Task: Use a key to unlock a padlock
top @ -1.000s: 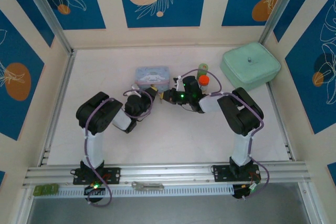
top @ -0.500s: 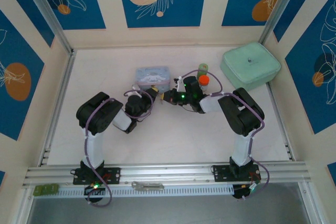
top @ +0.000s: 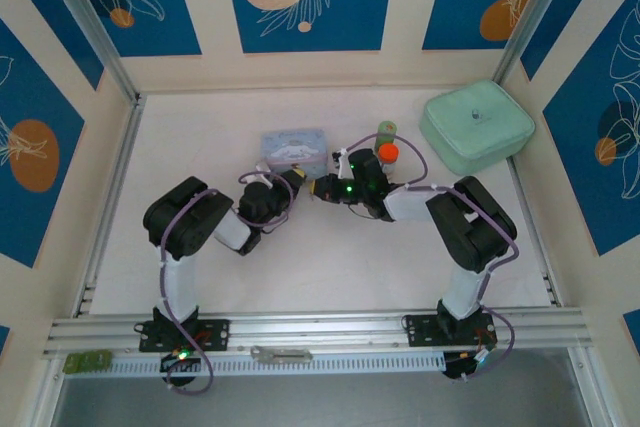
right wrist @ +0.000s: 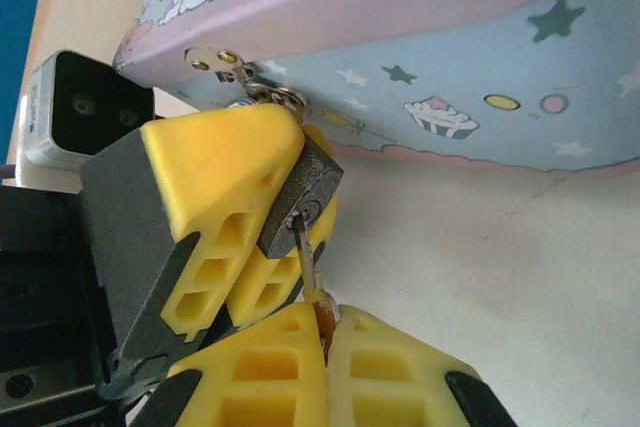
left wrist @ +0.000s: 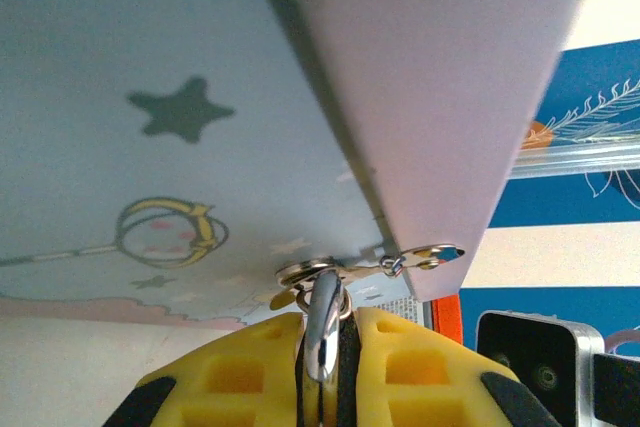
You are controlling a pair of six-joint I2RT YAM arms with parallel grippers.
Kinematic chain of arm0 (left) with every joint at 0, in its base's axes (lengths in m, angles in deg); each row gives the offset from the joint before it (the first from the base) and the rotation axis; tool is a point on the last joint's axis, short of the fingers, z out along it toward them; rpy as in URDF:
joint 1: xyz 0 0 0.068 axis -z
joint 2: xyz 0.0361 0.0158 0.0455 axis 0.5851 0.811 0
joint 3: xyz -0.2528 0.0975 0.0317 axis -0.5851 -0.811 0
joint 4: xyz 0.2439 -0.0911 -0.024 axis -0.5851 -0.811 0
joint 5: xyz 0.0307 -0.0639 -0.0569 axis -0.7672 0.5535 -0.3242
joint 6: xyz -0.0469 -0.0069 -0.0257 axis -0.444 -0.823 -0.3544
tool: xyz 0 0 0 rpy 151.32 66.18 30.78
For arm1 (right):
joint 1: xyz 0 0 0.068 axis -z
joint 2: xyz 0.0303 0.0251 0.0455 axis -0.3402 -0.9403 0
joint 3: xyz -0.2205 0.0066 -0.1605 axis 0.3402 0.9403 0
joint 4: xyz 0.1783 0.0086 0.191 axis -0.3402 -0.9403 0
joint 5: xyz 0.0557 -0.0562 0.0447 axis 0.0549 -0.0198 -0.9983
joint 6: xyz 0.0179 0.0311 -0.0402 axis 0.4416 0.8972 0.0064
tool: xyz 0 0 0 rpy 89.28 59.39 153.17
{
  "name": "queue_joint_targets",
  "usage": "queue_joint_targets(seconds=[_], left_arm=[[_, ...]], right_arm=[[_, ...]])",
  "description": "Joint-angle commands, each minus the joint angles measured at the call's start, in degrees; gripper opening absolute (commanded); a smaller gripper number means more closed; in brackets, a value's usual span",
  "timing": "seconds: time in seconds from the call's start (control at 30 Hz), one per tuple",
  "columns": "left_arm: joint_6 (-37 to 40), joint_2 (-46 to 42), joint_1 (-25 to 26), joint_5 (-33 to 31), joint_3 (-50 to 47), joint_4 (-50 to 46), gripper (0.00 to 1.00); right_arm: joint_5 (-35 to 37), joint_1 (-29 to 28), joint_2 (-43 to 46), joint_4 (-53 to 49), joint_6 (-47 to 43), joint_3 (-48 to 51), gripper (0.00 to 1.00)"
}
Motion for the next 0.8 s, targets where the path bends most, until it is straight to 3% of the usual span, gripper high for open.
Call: queue_joint_targets(seconds=[0.0, 0.13, 0.33, 0.77], left_arm=[[-0.7, -1.8, 4.0, 8.0, -0.6, -0.4, 0.00], [0.1, -3.0, 4.1, 7.6, -0.2, -2.4, 0.00], [0.3, -2.4, 4.1, 8.7, -0.1, -1.5, 0.00], [0.9, -0.4, 2.1, 15.8, -2.0, 2.7, 0.00]], right_arm=[[3.3, -3.5, 2.5, 10.3, -1.0, 0.7, 0.00], [4.9, -4.8, 2.2, 14.2, 0.2, 2.0, 0.00], [1.7, -3.2, 0.5, 14.7, 0.4, 0.4, 0.00], [-18.4, 4.8, -1.6, 12.2, -2.5, -2.8, 0.00]])
